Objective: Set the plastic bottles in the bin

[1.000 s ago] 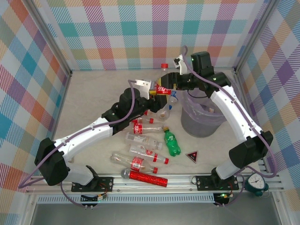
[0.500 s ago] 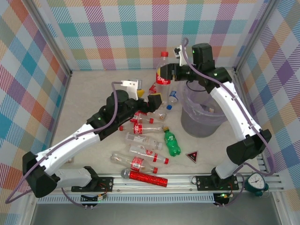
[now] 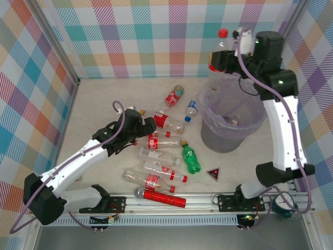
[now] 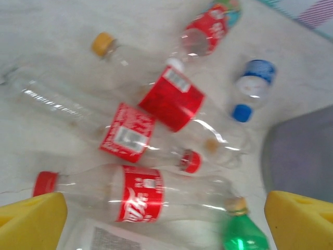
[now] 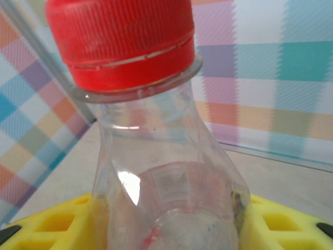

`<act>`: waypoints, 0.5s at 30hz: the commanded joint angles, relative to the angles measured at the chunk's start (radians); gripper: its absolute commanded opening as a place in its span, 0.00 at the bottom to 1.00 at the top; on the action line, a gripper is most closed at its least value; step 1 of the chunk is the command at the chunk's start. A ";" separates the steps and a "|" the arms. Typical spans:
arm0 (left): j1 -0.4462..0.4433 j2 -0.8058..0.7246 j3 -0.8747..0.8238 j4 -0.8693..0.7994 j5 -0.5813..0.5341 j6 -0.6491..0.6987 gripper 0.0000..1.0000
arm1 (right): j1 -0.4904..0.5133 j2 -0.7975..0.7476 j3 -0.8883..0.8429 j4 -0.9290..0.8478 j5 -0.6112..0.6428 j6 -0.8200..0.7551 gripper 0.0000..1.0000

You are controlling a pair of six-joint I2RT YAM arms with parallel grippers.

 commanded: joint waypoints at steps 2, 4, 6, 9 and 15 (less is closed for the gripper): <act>0.055 0.098 0.015 0.017 0.061 -0.024 0.94 | -0.064 -0.108 -0.102 -0.100 0.130 -0.050 0.53; 0.070 0.158 0.039 0.021 0.097 -0.009 0.93 | -0.096 -0.155 -0.181 -0.108 0.160 -0.057 0.53; 0.071 0.209 0.070 0.016 0.112 0.007 0.93 | -0.131 -0.204 -0.274 -0.099 0.181 -0.055 0.53; 0.071 0.254 0.092 0.029 0.117 0.005 0.93 | -0.174 -0.246 -0.395 -0.076 0.169 -0.049 0.53; 0.071 0.266 0.078 0.054 0.102 -0.026 0.93 | -0.181 -0.234 -0.555 -0.040 0.088 -0.038 0.53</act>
